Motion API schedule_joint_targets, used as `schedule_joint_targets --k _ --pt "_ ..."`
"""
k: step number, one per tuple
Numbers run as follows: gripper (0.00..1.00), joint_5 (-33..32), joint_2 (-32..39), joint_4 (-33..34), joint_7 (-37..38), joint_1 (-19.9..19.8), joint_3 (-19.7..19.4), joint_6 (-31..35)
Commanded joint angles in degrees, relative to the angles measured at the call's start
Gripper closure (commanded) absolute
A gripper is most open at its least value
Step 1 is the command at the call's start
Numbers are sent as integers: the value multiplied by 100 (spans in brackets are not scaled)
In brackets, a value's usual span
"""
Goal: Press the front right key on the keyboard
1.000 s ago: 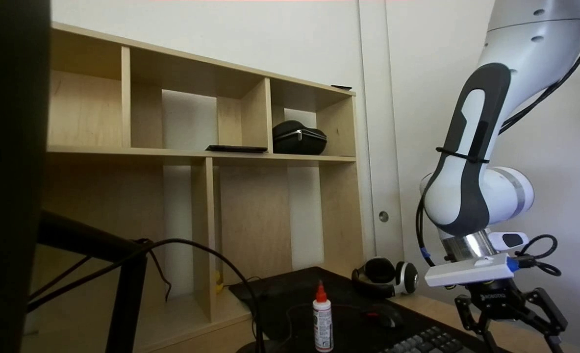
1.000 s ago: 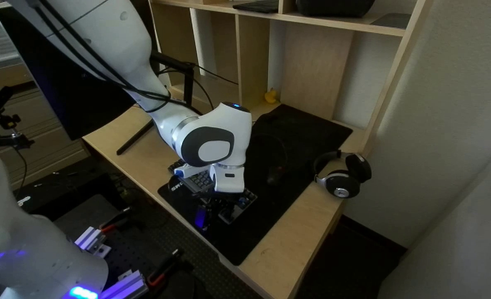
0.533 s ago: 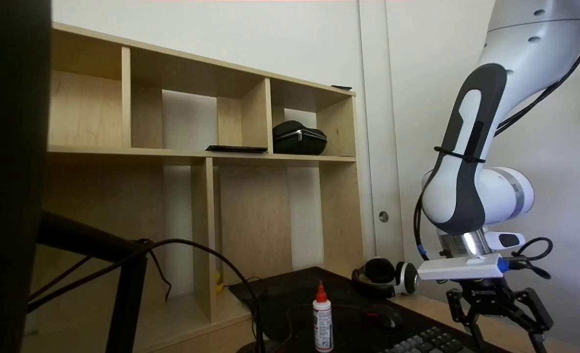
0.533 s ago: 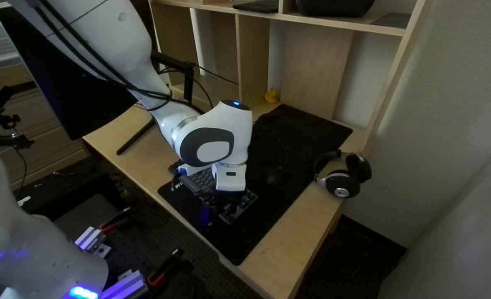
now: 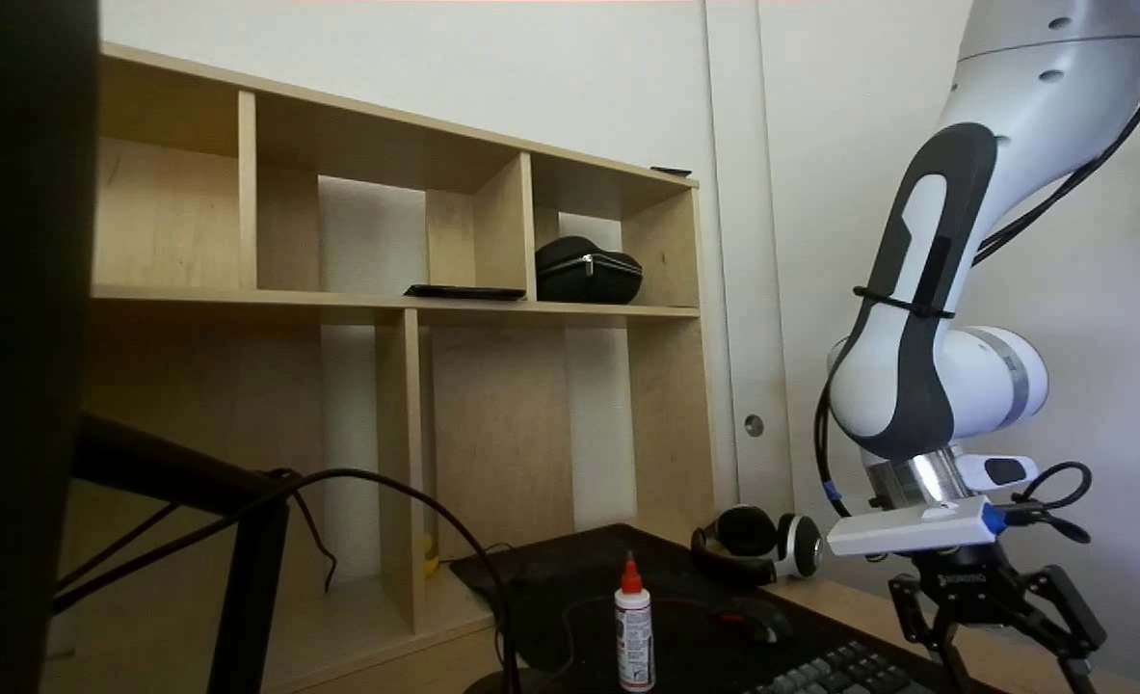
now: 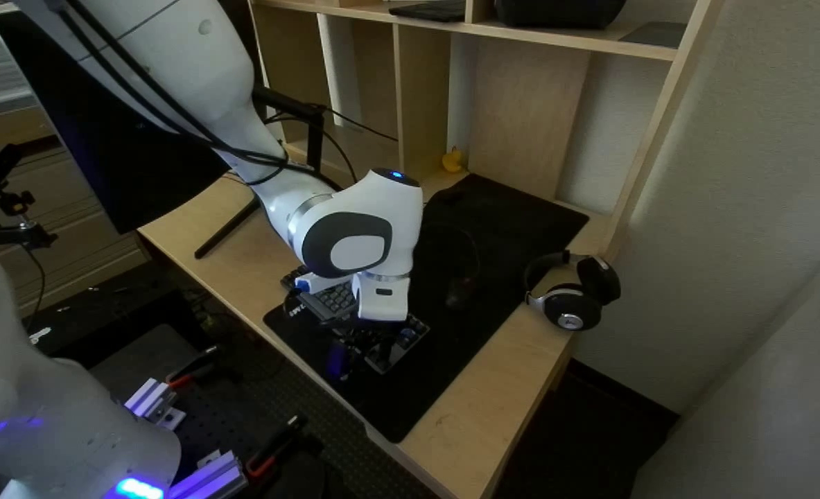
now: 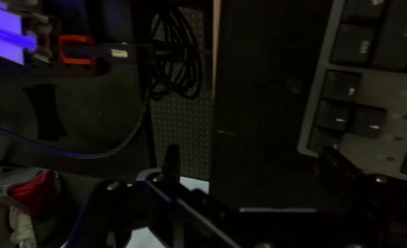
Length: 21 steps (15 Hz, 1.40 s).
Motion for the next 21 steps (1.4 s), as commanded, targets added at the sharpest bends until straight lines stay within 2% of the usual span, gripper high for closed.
schedule_joint_targets --k 1,2,3,6,8,10,11,21 --pt "0 22 8 136 -14 43 -10 -946" --pt "0 152 11 154 -71 18 22 -1091" --pt "0 34 4 69 9 15 -1 -766" --pt "0 40 4 73 9 15 1 -808" --pt "0 137 -43 -49 10 -15 9 29" --pt "0 289 -18 -63 -50 -17 20 430" --pt "0 151 6 47 23 35 -18 79" --pt "0 195 6 45 22 39 -23 253"
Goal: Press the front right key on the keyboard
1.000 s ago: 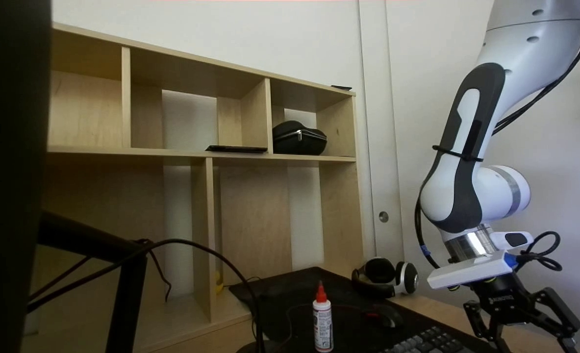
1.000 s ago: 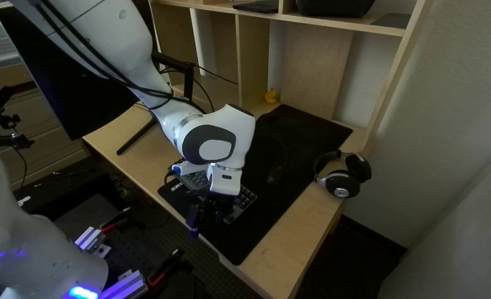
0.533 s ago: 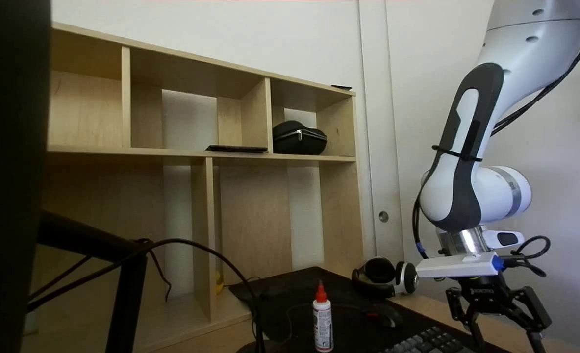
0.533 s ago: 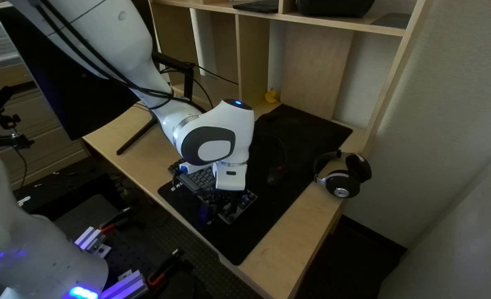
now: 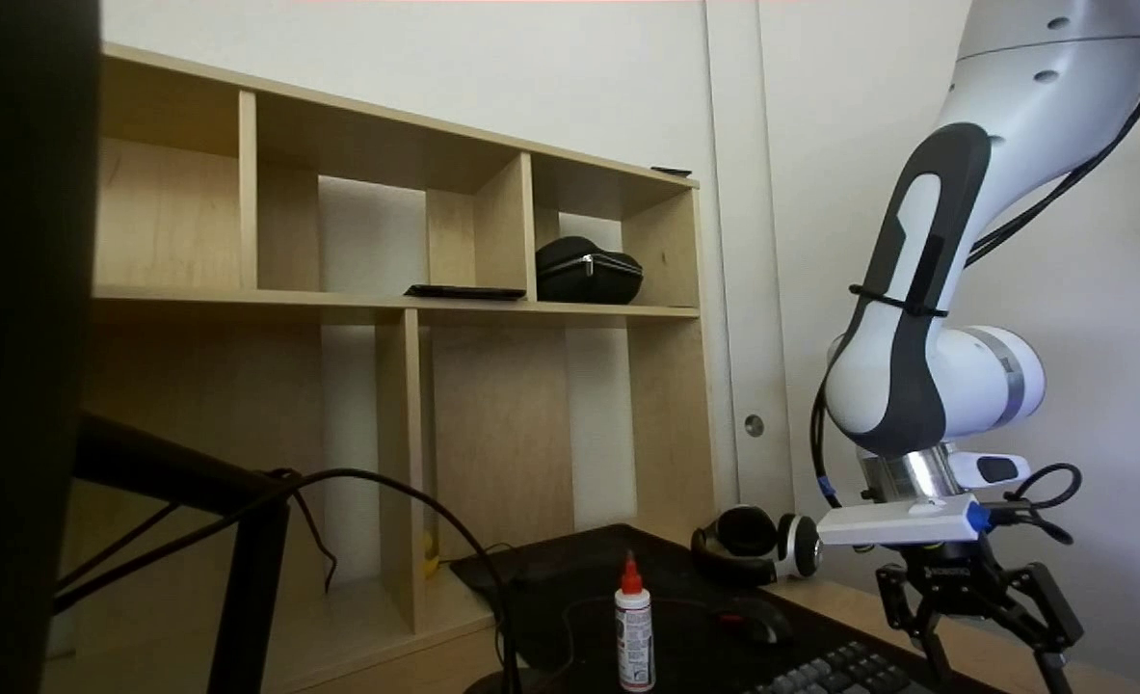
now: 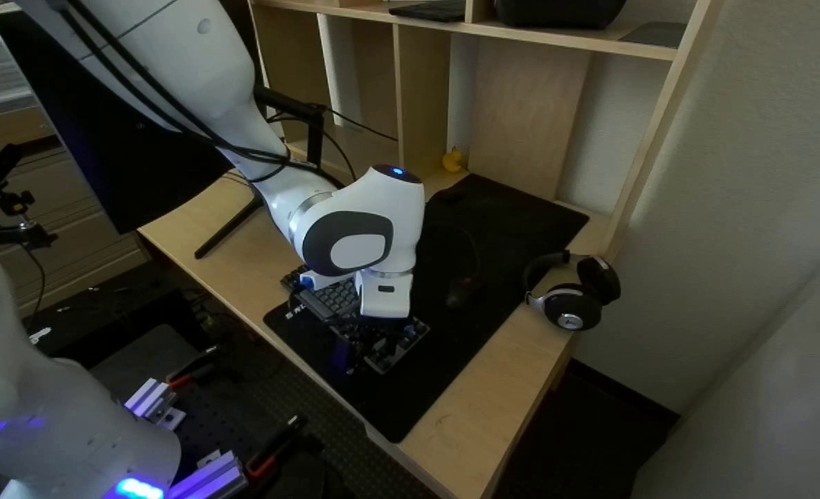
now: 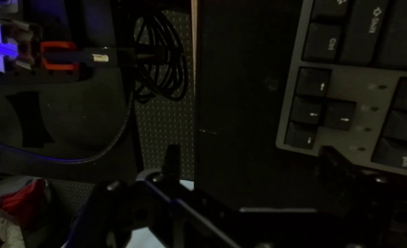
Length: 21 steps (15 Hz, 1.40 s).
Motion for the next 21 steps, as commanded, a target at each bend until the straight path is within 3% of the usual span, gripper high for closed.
schedule_joint_targets --k 1,4,6,9,12,16,17,19,21 --pt "0 11 4 12 -8 33 -30 -15" --pt "0 17 265 40 96 32 -34 211" --pt "0 292 813 145 1 1 52 478" --pt "0 764 1078 183 -247 -28 119 920" --pt "0 839 824 30 -370 -73 -45 765" --pt "0 -419 -439 -730 169 70 -848 678" --pt "0 105 304 -110 9 50 -436 501" --pt "0 -301 -49 -376 113 -58 -687 516" --pt "0 -357 -309 -543 115 -117 -694 519"
